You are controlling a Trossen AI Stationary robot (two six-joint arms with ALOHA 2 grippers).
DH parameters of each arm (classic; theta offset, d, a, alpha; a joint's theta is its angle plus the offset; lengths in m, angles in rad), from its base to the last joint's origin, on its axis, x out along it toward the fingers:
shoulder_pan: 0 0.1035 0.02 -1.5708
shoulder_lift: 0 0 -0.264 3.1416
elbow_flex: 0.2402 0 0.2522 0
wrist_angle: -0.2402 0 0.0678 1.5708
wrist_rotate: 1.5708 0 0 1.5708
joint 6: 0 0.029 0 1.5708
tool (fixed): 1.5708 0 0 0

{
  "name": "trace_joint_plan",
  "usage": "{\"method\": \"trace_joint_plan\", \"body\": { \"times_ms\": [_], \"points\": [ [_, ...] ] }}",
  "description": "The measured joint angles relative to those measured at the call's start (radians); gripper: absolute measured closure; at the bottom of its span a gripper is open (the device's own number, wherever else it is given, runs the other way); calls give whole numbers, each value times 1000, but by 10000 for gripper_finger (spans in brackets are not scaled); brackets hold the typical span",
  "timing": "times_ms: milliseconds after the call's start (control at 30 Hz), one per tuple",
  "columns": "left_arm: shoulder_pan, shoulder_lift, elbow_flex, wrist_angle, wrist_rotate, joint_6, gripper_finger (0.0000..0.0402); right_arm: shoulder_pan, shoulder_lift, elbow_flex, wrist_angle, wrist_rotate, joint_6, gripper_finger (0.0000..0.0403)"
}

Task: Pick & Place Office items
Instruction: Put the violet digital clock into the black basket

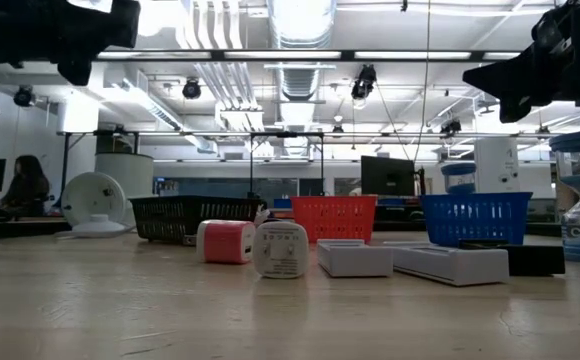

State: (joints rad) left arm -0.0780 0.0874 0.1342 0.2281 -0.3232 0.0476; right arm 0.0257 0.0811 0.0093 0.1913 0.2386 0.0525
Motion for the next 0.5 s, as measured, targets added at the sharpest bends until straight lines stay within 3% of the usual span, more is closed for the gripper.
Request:
{"method": "trace_joint_plan", "body": {
  "times_ms": [500],
  "points": [
    [1, 174, 175, -63, -61, 36, 339, 0, 0, 0, -2, 0, -3, 394]
  ]
}}
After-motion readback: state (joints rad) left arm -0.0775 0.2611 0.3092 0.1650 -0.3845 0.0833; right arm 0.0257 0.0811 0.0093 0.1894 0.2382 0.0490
